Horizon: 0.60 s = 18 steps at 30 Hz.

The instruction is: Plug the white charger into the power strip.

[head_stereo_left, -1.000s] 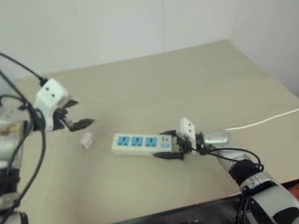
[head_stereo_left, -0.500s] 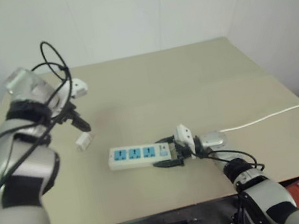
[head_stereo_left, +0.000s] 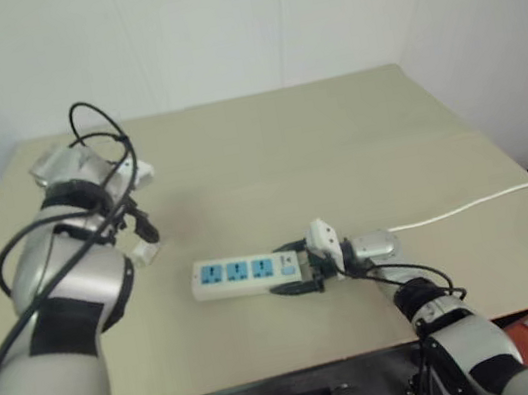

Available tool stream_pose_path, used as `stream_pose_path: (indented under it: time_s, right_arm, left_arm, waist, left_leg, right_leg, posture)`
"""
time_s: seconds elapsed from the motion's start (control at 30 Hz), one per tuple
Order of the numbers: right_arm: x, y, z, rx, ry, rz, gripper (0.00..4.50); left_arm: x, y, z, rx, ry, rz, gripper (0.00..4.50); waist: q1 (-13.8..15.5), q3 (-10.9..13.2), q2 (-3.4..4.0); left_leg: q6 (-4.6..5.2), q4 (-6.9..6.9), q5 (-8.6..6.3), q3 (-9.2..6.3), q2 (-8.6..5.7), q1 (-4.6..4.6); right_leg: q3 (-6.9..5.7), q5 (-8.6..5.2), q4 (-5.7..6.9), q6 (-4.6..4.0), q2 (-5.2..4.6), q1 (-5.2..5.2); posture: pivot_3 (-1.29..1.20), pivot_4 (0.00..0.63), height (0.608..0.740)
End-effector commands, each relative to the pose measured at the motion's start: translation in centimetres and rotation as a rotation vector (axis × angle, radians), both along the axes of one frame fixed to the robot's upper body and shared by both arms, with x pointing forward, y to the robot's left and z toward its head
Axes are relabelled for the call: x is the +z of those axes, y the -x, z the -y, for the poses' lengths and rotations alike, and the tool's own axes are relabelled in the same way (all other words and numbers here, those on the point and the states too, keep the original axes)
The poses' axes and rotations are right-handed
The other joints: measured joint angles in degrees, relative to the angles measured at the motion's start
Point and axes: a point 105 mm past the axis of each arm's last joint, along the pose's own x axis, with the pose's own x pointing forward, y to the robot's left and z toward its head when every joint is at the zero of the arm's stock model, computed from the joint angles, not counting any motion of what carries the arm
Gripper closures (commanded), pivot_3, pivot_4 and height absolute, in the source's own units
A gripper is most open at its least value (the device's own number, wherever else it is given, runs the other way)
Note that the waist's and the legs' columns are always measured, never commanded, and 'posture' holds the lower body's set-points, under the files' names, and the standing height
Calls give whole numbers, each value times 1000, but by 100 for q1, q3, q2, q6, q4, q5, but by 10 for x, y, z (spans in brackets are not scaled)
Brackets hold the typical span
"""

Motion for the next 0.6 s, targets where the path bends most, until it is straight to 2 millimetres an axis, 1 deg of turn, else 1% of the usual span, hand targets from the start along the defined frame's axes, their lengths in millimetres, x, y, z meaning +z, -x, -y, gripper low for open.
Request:
stream_pose_path:
  time_s: [0.03,0.33,0.57,0.6]
  right_arm:
    - [5,1,-4,8,-19,21,1083]
    - [6,2,-6,6,-29,24,1083]
    - [5,3,-4,-10,-37,21,1083]
    - [4,3,-4,-10,-37,20,1083]
  left_arm:
    - [-1,-4,-1,44,9,47,0]
    - [-26,-10,2,105,18,87,0]
    - [-39,-11,1,115,0,92,0]
    - [-40,-12,0,122,-3,102,190]
  waist:
    - [0,0,0]
    - [-4,-1,-1]
    - [-4,-1,-2]
    - [-4,-1,-2]
  left_leg:
    - [0,0,0,0,0,0]
    - [-1,0,1,0,0,2]
    - [-3,0,2,0,0,1]
    - [-3,0,1,0,-1,2]
  right_leg:
    - [0,3,0,-5,0,0]
    - [0,13,26,-21,-1,0]
    - [-1,14,27,-22,-1,0]
    - [-1,14,26,-21,-1,0]
  posture:
    - [0,150,740]
    - [0,150,740]
    - [0,150,740]
    - [0,150,740]
